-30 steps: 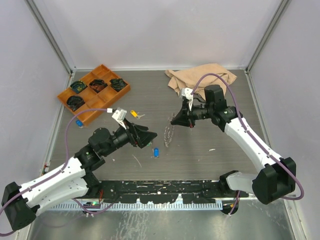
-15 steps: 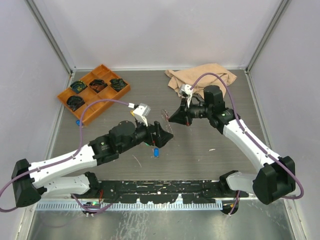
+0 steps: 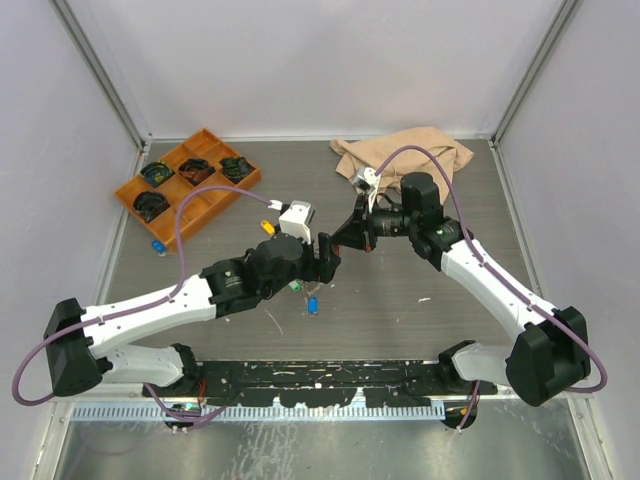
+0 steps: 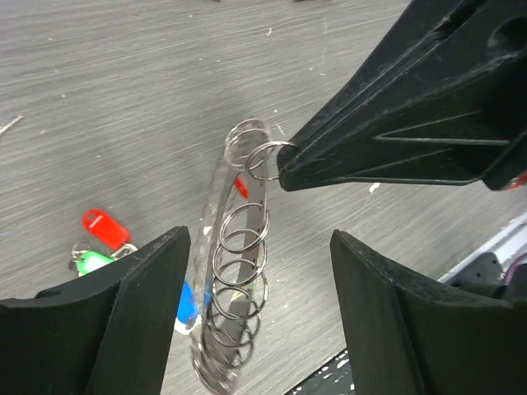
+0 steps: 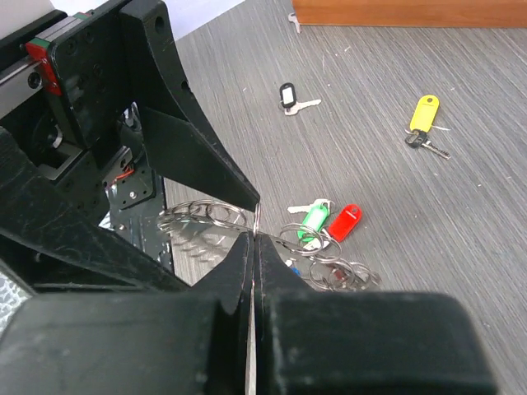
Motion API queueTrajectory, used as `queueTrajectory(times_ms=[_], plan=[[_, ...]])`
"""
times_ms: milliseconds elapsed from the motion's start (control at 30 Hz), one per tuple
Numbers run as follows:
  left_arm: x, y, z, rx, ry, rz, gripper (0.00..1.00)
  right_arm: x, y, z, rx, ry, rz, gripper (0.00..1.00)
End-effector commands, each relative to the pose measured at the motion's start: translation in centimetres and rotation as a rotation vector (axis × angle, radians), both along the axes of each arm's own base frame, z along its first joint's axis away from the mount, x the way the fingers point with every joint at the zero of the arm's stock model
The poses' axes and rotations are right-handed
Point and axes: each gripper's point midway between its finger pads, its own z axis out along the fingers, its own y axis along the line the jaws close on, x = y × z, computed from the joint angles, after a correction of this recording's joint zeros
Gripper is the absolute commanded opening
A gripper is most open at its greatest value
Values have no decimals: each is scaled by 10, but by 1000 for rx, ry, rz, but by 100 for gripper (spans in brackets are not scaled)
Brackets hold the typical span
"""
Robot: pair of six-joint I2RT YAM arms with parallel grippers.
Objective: Remove the keys from the keyring
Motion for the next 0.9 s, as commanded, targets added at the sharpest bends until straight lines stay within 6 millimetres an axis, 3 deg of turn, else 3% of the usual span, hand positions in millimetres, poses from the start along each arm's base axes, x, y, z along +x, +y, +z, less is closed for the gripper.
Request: queueTrajectory(times_ms=[0, 200, 533, 667, 733, 767, 833, 867], plan=[[13, 11, 12, 39, -97, 51, 67, -1, 7, 18, 61, -43, 23, 1], [15, 10, 15, 83, -203, -17, 44, -6, 9, 22, 87, -26, 48, 1], [14, 2, 12, 144, -341, -138, 44, -11, 11, 25, 113, 3, 75, 1], [10, 0, 9, 136, -386, -185, 27, -13, 11, 27, 120, 8, 86, 1], [11, 2, 7, 142, -392, -192, 26, -14, 11, 28, 122, 8, 95, 1], [10, 2, 6, 145, -391, -201, 22, -15, 12, 28, 123, 9, 100, 1], [12, 2, 6, 153, -391, -213, 3, -16, 12, 28, 125, 11, 109, 1], [12, 2, 5, 159, -392, -216, 0, -16, 12, 27, 124, 11, 110, 1]])
